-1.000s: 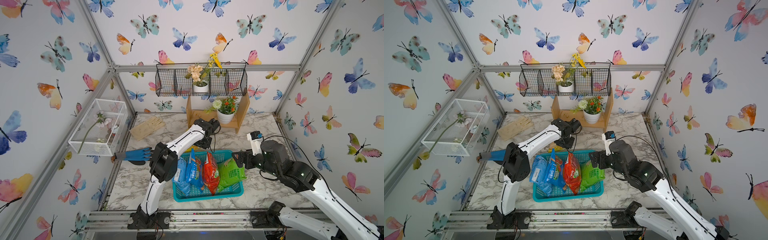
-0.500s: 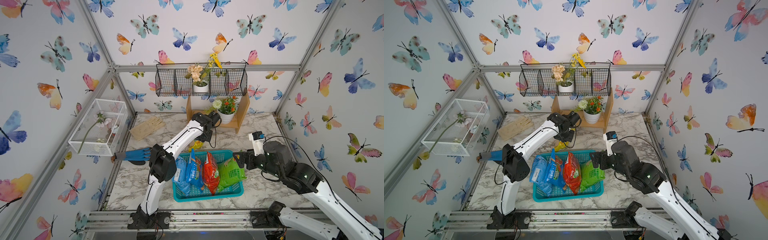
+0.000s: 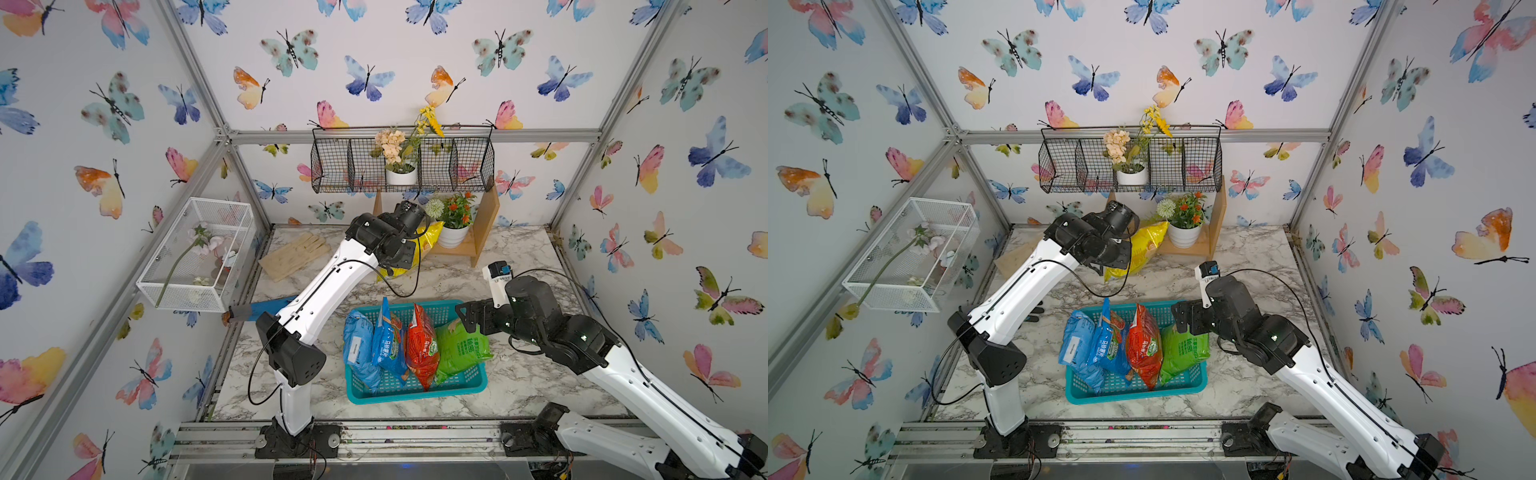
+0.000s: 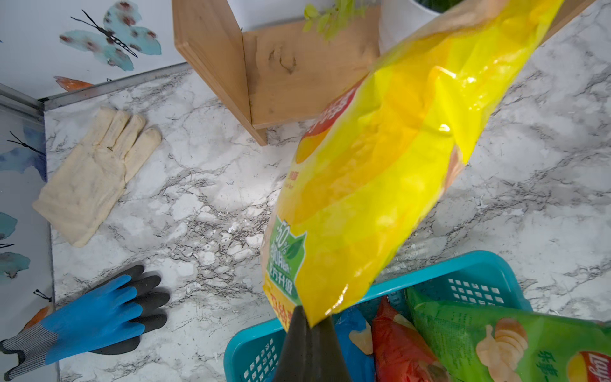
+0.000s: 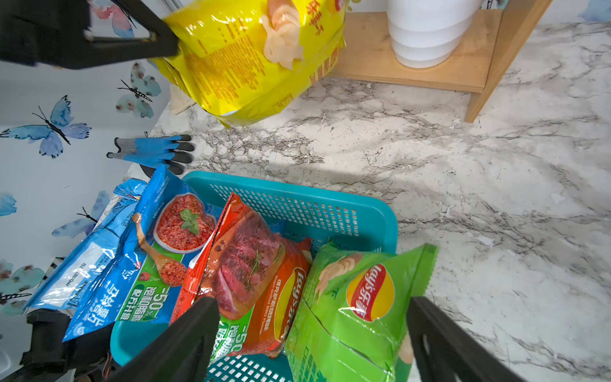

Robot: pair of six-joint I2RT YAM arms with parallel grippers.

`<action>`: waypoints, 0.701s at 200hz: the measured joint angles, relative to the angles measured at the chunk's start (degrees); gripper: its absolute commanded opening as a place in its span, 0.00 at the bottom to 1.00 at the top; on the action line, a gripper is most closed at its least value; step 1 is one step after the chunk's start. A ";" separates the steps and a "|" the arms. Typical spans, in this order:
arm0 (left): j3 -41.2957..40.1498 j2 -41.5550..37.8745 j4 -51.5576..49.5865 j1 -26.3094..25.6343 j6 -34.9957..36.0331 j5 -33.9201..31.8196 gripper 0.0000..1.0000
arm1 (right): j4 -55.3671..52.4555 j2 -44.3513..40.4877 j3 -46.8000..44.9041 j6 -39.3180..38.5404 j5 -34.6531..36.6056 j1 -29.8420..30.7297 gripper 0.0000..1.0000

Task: Put the potato chips into the basket
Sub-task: Adjust the potato chip in the basket.

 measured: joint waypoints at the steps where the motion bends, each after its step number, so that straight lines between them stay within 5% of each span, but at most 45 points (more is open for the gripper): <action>1: 0.02 -0.11 0.02 0.00 0.02 0.00 0.00 | 0.02 0.07 -0.02 0.02 0.07 0.00 0.96; 140: -0.70 -13.00 0.24 0.04 -0.22 9.25 0.00 | 2.69 4.31 -10.51 2.16 -3.41 -5.81 0.98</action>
